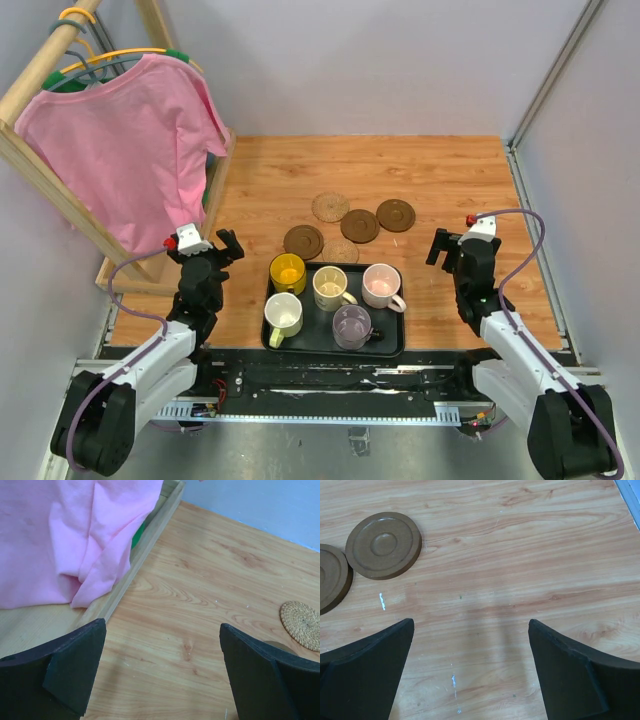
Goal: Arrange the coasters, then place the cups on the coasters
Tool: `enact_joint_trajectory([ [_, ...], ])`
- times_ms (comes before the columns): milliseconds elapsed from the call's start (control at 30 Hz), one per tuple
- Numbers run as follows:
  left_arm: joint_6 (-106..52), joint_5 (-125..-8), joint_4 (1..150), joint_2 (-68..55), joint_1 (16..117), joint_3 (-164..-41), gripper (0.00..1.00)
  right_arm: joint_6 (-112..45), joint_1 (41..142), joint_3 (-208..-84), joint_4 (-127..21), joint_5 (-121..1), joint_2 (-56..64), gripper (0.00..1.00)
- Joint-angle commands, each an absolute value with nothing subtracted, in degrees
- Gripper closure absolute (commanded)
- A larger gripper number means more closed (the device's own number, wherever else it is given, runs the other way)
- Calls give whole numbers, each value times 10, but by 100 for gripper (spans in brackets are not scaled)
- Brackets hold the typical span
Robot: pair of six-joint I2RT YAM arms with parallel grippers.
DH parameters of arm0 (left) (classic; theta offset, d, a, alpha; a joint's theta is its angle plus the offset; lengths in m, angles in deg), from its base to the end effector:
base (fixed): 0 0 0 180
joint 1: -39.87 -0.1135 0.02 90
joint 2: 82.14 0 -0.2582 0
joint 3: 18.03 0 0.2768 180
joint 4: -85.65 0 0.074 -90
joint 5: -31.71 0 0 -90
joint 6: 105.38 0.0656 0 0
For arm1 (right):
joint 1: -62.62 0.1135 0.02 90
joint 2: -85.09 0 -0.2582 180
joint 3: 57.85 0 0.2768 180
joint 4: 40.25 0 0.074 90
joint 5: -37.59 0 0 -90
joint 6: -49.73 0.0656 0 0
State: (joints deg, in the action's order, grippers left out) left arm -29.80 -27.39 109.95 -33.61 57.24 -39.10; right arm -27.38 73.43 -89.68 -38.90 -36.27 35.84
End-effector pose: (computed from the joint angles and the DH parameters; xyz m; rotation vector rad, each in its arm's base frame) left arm 0.2245 -0.0349 0.1721 -0.3690 1.5755 0.0104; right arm 0.2463 0.0285 0.1883 0.2284 1.8258 0.0289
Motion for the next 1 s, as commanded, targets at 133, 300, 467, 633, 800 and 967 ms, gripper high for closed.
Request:
enact_joint_trajectory([
  [133,-303,-252,1110,-334,569,-404,0,-266,728,-905,-395,-346,350,2],
  [300,-305,-248,1107,-332,569,-406,0,-282,728,-888,-379,-366,363,2],
  [467,-291,-279,1112,-317,569,-414,0,-285,727,-879,-371,-345,381,2],
  [633,-293,-275,1102,-292,569,-431,0,-286,728,-883,-374,-342,373,2],
  [800,-290,-293,1065,-258,569,-464,0,-263,728,-892,-396,-296,367,2],
  [967,-288,-307,1041,-250,569,-476,0,-259,727,-891,-400,-292,371,2],
])
